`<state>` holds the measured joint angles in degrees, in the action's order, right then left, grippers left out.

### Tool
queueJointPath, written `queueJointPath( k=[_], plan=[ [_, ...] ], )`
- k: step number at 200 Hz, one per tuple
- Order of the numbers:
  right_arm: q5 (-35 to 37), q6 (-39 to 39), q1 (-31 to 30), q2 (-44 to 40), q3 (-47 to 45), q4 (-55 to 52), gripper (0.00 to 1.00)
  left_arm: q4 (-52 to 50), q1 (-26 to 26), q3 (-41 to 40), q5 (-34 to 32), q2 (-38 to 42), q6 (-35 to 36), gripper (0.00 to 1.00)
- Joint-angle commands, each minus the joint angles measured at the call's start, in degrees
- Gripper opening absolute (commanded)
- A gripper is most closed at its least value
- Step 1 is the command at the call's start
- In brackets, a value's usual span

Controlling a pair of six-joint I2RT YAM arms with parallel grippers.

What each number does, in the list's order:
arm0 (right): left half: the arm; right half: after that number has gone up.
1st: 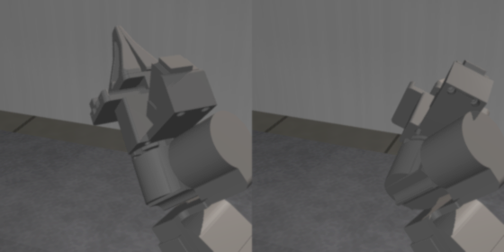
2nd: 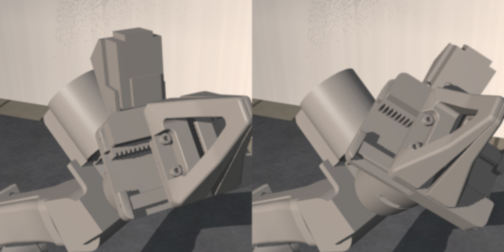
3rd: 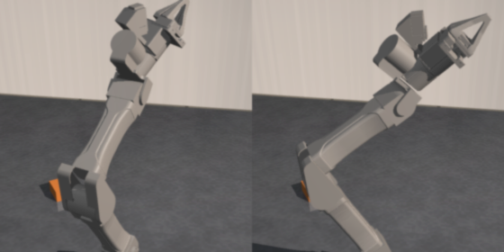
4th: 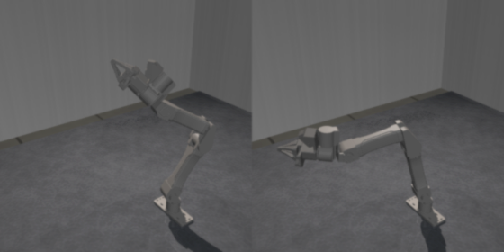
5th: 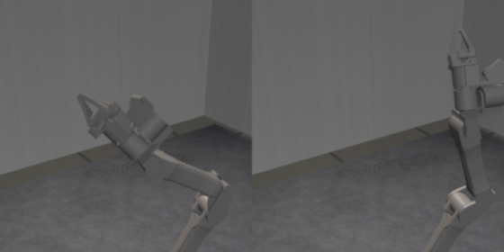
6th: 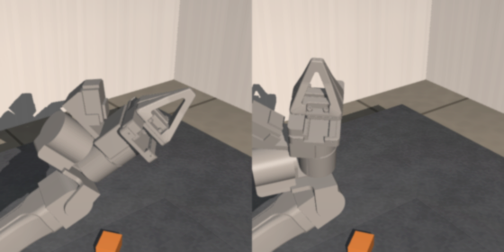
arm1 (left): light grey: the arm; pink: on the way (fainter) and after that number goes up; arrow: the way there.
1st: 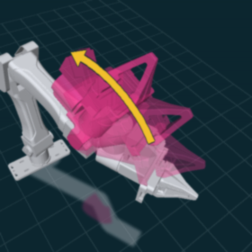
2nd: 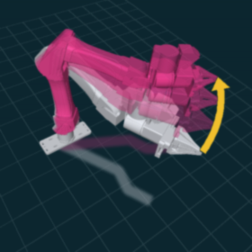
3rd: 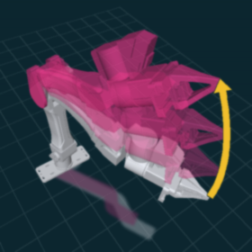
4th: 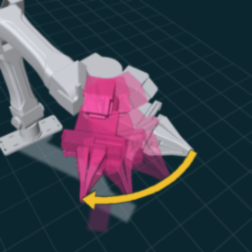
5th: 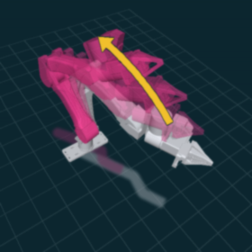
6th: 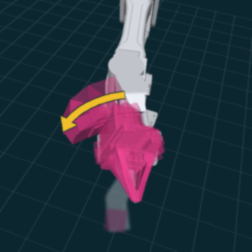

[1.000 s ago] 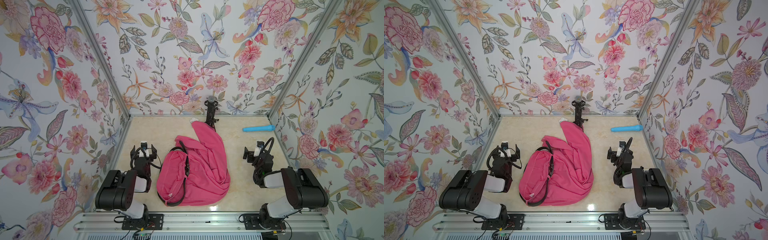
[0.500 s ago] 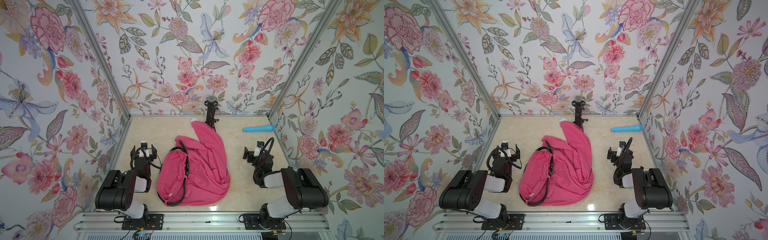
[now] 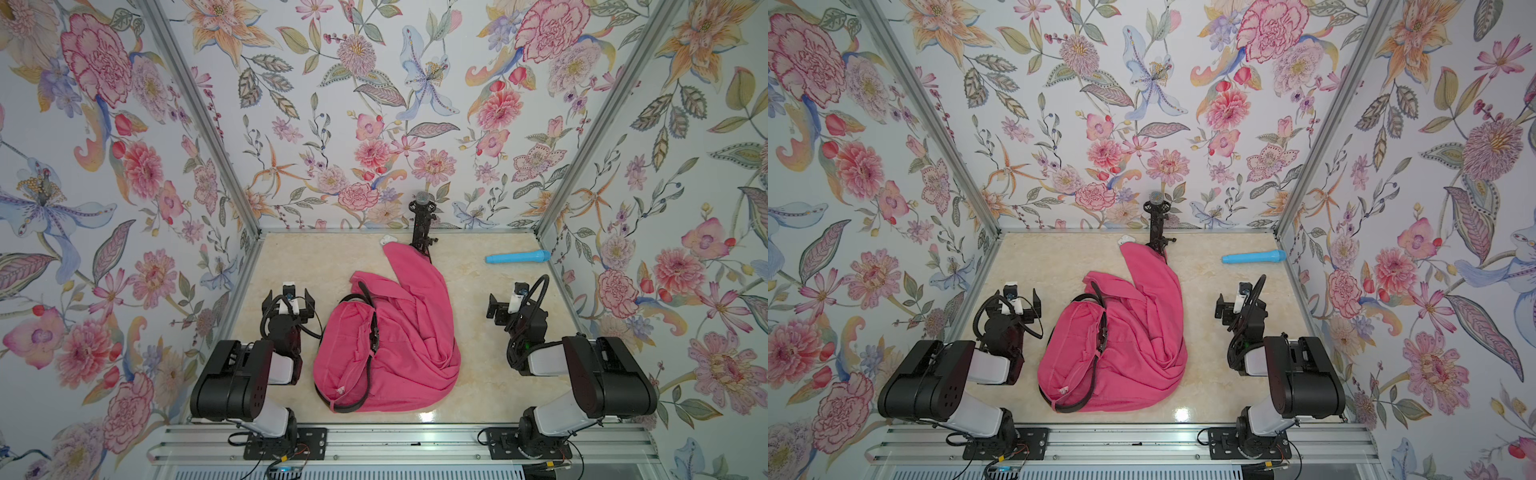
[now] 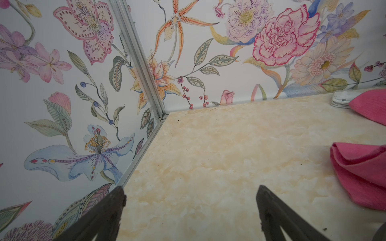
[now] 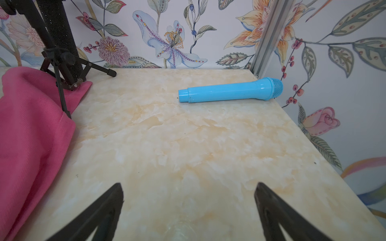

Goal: Remove the belt from the trousers
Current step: Adjust the trousers at the center of the board.

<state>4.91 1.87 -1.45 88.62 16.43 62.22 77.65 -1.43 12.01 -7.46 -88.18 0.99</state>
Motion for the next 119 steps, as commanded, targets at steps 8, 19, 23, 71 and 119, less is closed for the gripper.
queueJointPath(
  k=[8, 19, 23, 71, 119],
  plan=[
    [2.0, -0.5, -0.6, -3.6, -1.4, 1.8, 1.0, -2.6, 0.3, 0.6, 5.7, 3.2, 0.9, 0.99],
    [3.5, -0.6, -0.8, -8.3, -0.8, -3.5, 1.0, -15.2, -1.1, 5.0, 3.7, 8.3, 1.1, 0.99],
    [4.1, -0.9, -0.8, -10.3, 0.1, -6.7, 0.99, -20.9, -1.7, 7.2, 3.0, 9.7, 0.8, 0.99],
    [-4.0, -16.2, -4.8, -19.2, 20.4, -42.6, 0.78, -59.2, -20.4, 34.8, -1.8, 10.8, 3.8, 0.99],
    [-8.1, -13.7, -30.2, -15.4, 26.0, -49.9, 0.73, -90.3, -41.9, 43.6, -15.4, 8.0, -9.3, 0.89]
  ],
)
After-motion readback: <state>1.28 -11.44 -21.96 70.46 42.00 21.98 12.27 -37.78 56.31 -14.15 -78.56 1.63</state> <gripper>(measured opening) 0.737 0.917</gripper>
